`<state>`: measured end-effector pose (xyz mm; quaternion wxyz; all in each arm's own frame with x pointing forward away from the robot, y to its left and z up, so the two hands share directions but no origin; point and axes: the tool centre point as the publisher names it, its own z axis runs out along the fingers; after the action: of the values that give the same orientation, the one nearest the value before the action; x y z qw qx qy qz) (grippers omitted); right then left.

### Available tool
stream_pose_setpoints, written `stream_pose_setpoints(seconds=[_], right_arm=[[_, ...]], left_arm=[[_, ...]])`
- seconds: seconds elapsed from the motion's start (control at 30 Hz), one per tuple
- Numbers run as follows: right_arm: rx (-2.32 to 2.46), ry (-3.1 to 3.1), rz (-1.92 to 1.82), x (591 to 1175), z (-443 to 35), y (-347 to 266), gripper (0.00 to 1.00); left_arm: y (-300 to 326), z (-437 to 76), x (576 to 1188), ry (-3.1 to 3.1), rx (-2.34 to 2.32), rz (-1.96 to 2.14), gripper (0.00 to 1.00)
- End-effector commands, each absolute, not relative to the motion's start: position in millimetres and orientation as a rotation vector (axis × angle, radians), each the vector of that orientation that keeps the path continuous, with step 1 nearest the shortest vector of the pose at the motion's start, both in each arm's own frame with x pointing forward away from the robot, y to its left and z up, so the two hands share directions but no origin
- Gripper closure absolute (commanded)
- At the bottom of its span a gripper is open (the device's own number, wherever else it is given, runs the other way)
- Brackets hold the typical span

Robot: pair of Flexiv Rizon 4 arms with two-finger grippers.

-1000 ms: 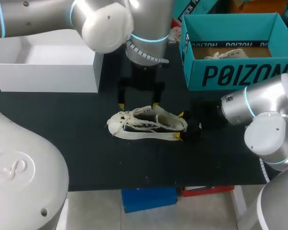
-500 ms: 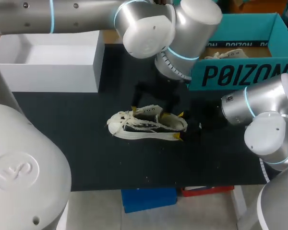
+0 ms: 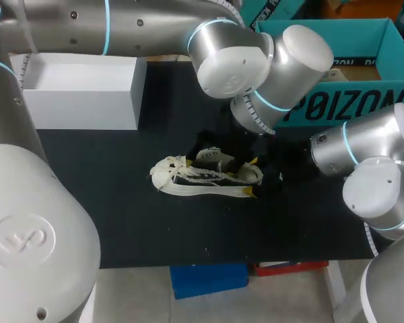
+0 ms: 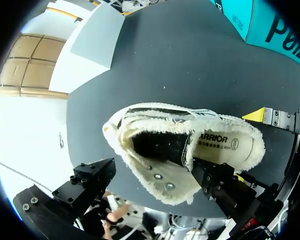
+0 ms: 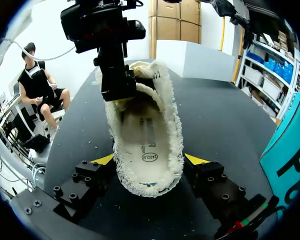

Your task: Take the shoe out of the shoebox, open the shoe tongue, remove and reinsert the insole, then place the shoe into the shoebox

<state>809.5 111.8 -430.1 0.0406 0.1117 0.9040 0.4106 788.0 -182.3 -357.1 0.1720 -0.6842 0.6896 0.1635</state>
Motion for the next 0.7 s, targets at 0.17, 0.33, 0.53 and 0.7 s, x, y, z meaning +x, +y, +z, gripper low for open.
stream_pose_setpoints(seconds=[0.17, 0.33, 0.53, 0.7], right_arm=[[0.343, 2.772, 1.254, 809, -432, 114, 1.00], [0.343, 2.772, 1.254, 809, -432, 114, 1.00], [0.343, 2.772, 1.254, 809, -432, 114, 1.00], [0.343, 2.772, 1.254, 809, -432, 114, 1.00]], left_arm=[[-174, -364, 793, 1.980, -1.935, 0.450, 0.21], [-169, -364, 797, 2.024, -1.852, 0.462, 0.81], [-174, -363, 799, 2.102, -1.751, 0.433, 0.71], [-180, -365, 800, 2.120, -1.701, 0.427, 1.00]])
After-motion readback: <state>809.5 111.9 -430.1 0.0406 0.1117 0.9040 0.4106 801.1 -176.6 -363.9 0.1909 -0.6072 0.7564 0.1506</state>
